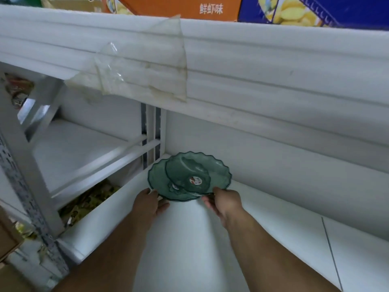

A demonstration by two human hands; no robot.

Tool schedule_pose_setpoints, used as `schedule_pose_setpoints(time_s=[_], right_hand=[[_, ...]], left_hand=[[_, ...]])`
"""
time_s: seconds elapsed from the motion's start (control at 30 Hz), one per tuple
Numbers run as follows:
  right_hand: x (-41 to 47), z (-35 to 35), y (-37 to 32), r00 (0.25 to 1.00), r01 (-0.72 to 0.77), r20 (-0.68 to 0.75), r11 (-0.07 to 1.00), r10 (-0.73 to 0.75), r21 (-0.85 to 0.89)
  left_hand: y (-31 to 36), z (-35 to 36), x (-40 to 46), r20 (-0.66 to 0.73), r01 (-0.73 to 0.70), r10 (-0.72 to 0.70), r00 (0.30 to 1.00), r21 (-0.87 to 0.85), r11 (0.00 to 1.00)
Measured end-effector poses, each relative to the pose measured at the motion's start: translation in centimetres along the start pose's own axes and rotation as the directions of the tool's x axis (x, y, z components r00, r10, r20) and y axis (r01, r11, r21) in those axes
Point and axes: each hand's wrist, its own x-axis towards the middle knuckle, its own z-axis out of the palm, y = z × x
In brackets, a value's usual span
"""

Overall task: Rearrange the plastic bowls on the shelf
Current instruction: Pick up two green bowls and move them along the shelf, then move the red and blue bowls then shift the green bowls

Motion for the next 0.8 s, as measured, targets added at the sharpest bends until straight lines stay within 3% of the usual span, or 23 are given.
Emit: schedule_pose_setpoints(time_s=[0.17,0.33,0.57,0.63,0.7,0.73,0.8], right_hand=[[-0.3,3.8,0.0,0.997,-0.063,0.056,0.998,0.062,0.018],[-0.3,5.3,0.7,0.998,-0.038,0.044,0.996,0.042,-0.079],[-1.8,2.0,1.1,0.999,0.037,0.026,0.969,-0.032,-0.246],[-3.6,0.0,0.8,0.995,0.082,0.081,0.942,-0.058,-0.326],[-5.9,-2.5,0.3,0.979,0.173,0.179,0.852,-0.095,-0.495],[-7.0,-4.1,0.2,0.965,0.241,0.232,0.753,-0.12,-0.612],[-9.1,-7.6,0.4,0.926,0.377,0.334,0.444,-0.175,-0.813]], left_hand=[[0.2,-1.2,-0.2,0.045,0.022,-0.021,0.999,-0.031,0.999],[0.4,-1.7,-1.0,0.098,0.038,-0.034,0.995,-0.036,0.999],[1.2,-1.4,-4.6,0.093,0.032,-0.05,0.994,0.185,0.982],[0.8,-1.0,-6.5,0.092,-0.071,0.028,0.995,0.513,0.856],[0.5,-0.9,-8.5,0.148,-0.212,0.16,0.976,0.809,0.548],[0.2,-0.8,-9.7,0.22,-0.267,0.156,0.963,0.867,0.421],[-0.3,-0.2,-12.6,0.311,-0.329,0.126,0.942,0.93,0.165]])
